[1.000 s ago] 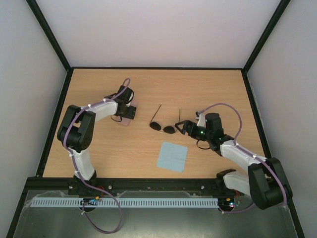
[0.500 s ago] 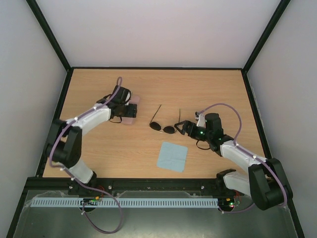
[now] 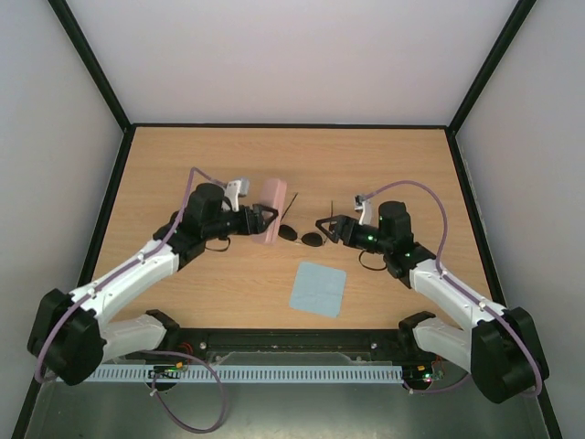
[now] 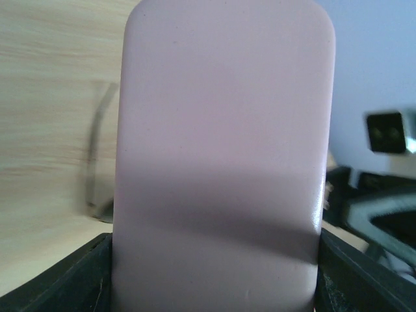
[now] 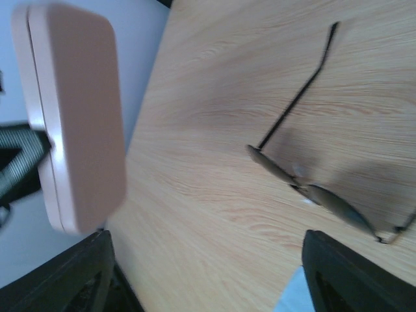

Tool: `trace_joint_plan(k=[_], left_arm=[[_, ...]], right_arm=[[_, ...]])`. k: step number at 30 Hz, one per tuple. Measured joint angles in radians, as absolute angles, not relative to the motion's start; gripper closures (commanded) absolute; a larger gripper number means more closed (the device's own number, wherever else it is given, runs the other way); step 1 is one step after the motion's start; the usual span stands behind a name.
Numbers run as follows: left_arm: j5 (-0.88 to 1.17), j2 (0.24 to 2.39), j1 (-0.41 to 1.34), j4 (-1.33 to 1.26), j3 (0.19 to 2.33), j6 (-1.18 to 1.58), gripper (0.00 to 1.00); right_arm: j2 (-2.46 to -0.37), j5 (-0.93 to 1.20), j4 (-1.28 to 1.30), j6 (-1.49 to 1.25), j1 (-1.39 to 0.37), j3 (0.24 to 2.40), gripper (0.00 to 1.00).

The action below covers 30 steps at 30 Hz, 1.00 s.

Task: Organize the sunglasses
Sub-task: Pick up the sunglasses case from the center of the board, then open the sunglasses case.

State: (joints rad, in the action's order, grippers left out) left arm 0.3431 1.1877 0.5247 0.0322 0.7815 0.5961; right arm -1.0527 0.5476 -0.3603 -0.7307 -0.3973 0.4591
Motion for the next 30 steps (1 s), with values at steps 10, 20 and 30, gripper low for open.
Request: trace_joint_plan(k=[10, 20, 30], left_arm=[[0.464, 1.074, 0.623, -0.144, 0.641, 0.764, 0.67], [0.471, 1.074, 0.63, -0.175, 0.641, 0.779, 0.67], [0.479, 1.084, 0.645, -0.188, 0.641, 0.778, 0.68]], right_arm=[[-1.053, 0.595, -0.364, -0.746, -0.492, 0.592, 0.25], [-1.081, 0.577, -0.363, -0.733, -0.596, 0.628, 0.26], [-1.136, 0.555, -0.364, -0.722, -0.604, 0.655, 0.3]])
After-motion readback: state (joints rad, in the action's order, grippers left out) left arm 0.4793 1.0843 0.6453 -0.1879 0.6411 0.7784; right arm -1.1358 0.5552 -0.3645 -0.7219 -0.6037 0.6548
